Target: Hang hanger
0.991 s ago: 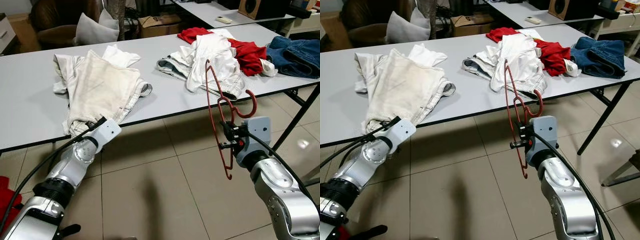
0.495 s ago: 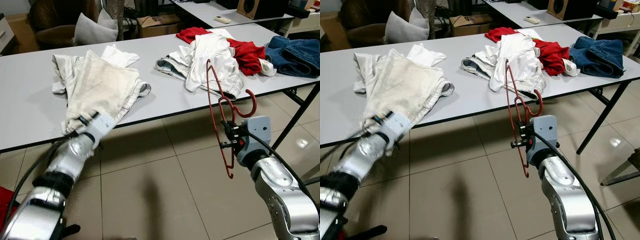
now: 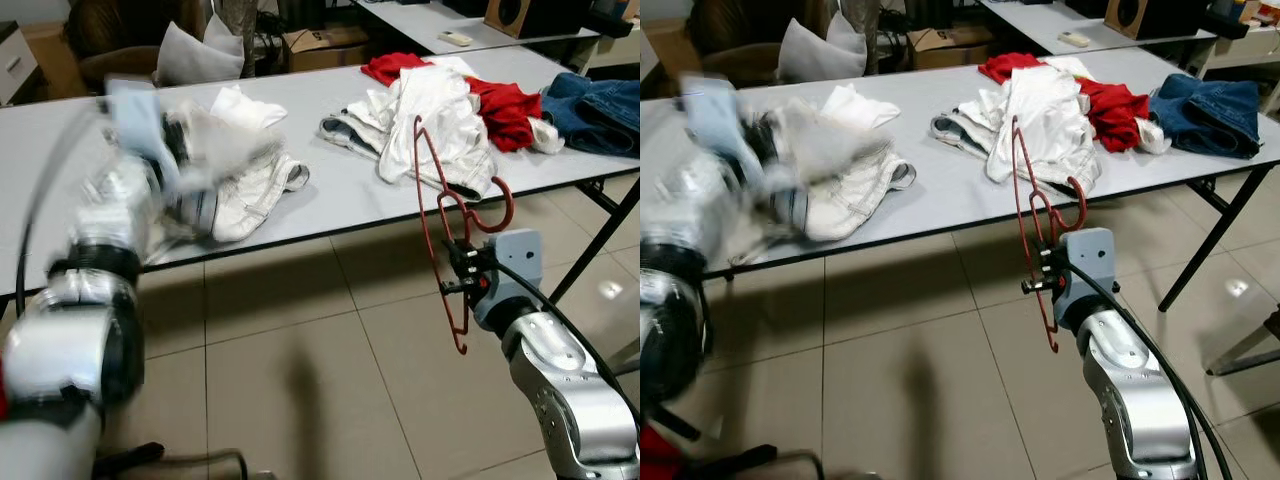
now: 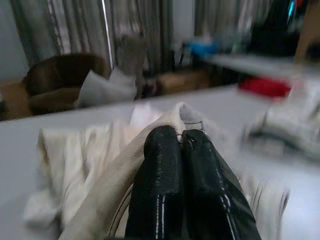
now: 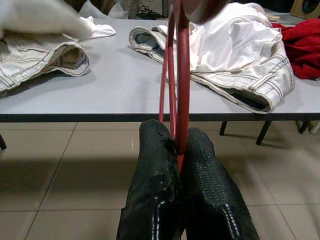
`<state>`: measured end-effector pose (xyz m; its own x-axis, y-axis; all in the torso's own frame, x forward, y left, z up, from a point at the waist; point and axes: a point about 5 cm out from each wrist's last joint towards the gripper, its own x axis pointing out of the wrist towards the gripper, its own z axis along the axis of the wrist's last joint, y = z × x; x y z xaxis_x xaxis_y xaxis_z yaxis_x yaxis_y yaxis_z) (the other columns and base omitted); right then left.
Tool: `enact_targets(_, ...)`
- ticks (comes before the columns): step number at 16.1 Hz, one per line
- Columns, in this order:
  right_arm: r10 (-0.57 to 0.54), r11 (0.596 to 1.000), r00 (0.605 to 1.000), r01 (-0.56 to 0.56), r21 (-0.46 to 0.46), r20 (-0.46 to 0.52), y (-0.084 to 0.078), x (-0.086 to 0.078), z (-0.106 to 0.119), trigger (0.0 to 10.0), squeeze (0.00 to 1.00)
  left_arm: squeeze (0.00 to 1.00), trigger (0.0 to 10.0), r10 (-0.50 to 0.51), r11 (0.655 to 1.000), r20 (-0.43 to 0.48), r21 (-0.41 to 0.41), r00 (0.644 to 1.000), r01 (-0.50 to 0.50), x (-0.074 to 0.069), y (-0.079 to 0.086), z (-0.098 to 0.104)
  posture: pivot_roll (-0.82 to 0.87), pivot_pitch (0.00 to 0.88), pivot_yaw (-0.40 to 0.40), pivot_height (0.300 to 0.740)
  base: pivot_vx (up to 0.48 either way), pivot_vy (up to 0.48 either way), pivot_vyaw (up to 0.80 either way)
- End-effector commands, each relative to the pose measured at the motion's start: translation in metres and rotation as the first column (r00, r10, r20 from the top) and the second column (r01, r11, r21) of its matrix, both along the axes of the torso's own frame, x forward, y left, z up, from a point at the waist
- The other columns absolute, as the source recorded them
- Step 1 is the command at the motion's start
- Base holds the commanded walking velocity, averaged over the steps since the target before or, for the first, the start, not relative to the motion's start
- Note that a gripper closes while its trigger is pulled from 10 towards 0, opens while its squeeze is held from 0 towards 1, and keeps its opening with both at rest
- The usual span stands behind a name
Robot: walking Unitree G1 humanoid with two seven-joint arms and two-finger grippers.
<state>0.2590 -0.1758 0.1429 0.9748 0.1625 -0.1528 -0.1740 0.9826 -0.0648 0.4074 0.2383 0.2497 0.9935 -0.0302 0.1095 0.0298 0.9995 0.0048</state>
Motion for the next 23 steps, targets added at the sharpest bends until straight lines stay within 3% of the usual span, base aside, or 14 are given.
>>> enact_targets(1, 0.000, 1.000, 1.000, 0.000, -0.002, 0.016, -0.001, 0.000, 0.001, 10.0, 0.00, 0.00, 0.0, -0.015, 0.999, 0.063, -0.049, 0.998, 0.018, 0.002, 0.003, 0.023, -0.02, 0.000, 0.072, 0.740, 0.000, 0.000, 0.00)
enact_targets(4, 0.026, 1.000, 0.999, -0.026, 0.002, 0.025, -0.002, -0.002, 0.003, 10.0, 0.00, 0.00, 0.0, -0.040, 0.999, 0.060, -0.034, 0.997, 0.042, 0.005, -0.004, 0.026, -0.03, 0.000, 0.075, 0.740, 0.000, 0.000, 0.00)
enact_targets(6, 0.025, 1.000, 0.999, -0.025, -0.010, 0.024, -0.006, -0.002, 0.002, 10.0, 0.00, 0.00, 0.0, 0.003, 0.999, 0.027, -0.047, 1.000, -0.002, 0.004, 0.000, 0.016, -0.03, 0.000, 0.075, 0.740, 0.000, 0.000, 0.00)
enact_targets(8, 0.001, 1.000, 0.999, -0.001, -0.005, 0.032, -0.010, 0.000, 0.002, 10.0, 0.00, 0.00, 0.0, 0.149, 0.983, -0.024, -0.107, 0.989, -0.151, 0.003, 0.012, 0.004, -0.02, 0.000, 0.071, 0.740, 0.000, 0.000, 0.00)
enact_targets(10, -0.031, 1.000, 0.999, 0.031, 0.003, 0.044, -0.012, 0.003, 0.003, 10.0, 0.00, 0.00, 0.0, 0.185, 0.973, -0.022, -0.140, 0.982, -0.186, 0.003, 0.012, 0.006, -0.02, 0.000, 0.072, 0.740, 0.000, 0.000, 0.00)
enact_targets(11, -0.049, 0.999, 0.998, 0.049, 0.005, 0.050, -0.013, 0.004, 0.004, 10.0, 0.00, 0.00, 0.0, 0.175, 0.975, -0.004, -0.135, 0.985, -0.174, 0.006, 0.004, 0.013, -0.03, 0.000, 0.070, 0.740, 0.000, 0.000, 0.00)
enact_targets(14, -0.089, 0.996, 0.993, 0.088, 0.013, 0.074, -0.016, 0.005, 0.009, 10.0, 0.00, 0.00, 0.0, 0.013, 0.993, 0.037, -0.121, 0.999, -0.009, 0.020, -0.058, 0.036, -0.04, 0.000, 0.078, 0.740, 0.000, 0.000, 0.00)
enact_targets(15, -0.117, 0.993, 0.990, 0.117, 0.009, 0.080, -0.020, 0.003, 0.009, 10.0, 0.00, 0.00, 0.0, -0.097, 0.985, 0.052, -0.135, 0.994, 0.103, 0.022, -0.093, 0.040, -0.09, 0.000, 0.123, 0.740, 0.000, 0.000, 0.00)
enact_targets(16, -0.160, 0.987, 0.983, 0.161, 0.005, 0.089, -0.026, -0.002, 0.010, 10.0, 0.00, 0.00, 0.0, -0.253, 0.957, 0.056, -0.133, 0.966, 0.259, 0.020, -0.137, 0.037, -0.13, 0.000, 0.155, 0.740, 0.000, 0.000, 0.00)
enact_targets(18, -0.210, 0.978, 0.974, 0.211, 0.007, 0.089, -0.032, -0.013, 0.010, 10.0, 0.00, 0.00, 0.0, -0.381, 0.924, -0.032, -0.054, 0.924, 0.379, 0.012, -0.176, 0.008, -0.18, 0.000, 0.197, 0.740, 0.000, 0.000, 0.00)
enact_targets(19, -0.224, 0.974, 0.971, 0.225, 0.007, 0.087, -0.033, -0.017, 0.009, 10.0, 0.00, 0.00, 4.8, -0.401, 0.915, -0.088, -0.003, 0.912, 0.402, 0.010, -0.184, -0.005, -0.20, 0.000, 0.218, 0.740, 0.000, 0.000, 0.00)
enact_targets(20, -0.241, 0.971, 0.967, 0.241, 0.008, 0.081, -0.034, -0.023, 0.008, 10.0, 0.00, 0.35, 10.0, -0.461, 0.880, -0.174, 0.035, 0.870, 0.473, 0.003, -0.194, -0.027, -0.22, 0.000, 0.236, 0.740, 0.000, 0.000, 0.00)
enact_targets(21, -0.245, 0.970, 0.967, 0.245, 0.007, 0.077, -0.033, -0.027, 0.006, 10.0, 0.00, 1.00, 10.0, -0.471, 0.870, -0.220, 0.042, 0.854, 0.491, 0.001, -0.195, -0.039, -0.23, 0.000, 0.240, 0.740, 0.000, 0.000, 0.00)
enact_targets(23, -0.249, 0.969, 0.966, 0.249, 0.008, 0.072, -0.033, -0.028, 0.006, 10.0, 0.00, 1.00, 10.0, -0.470, 0.869, -0.236, 0.045, 0.851, 0.492, 0.001, -0.191, -0.044, -0.22, 0.000, 0.237, 0.740, 0.000, 0.000, 0.00)
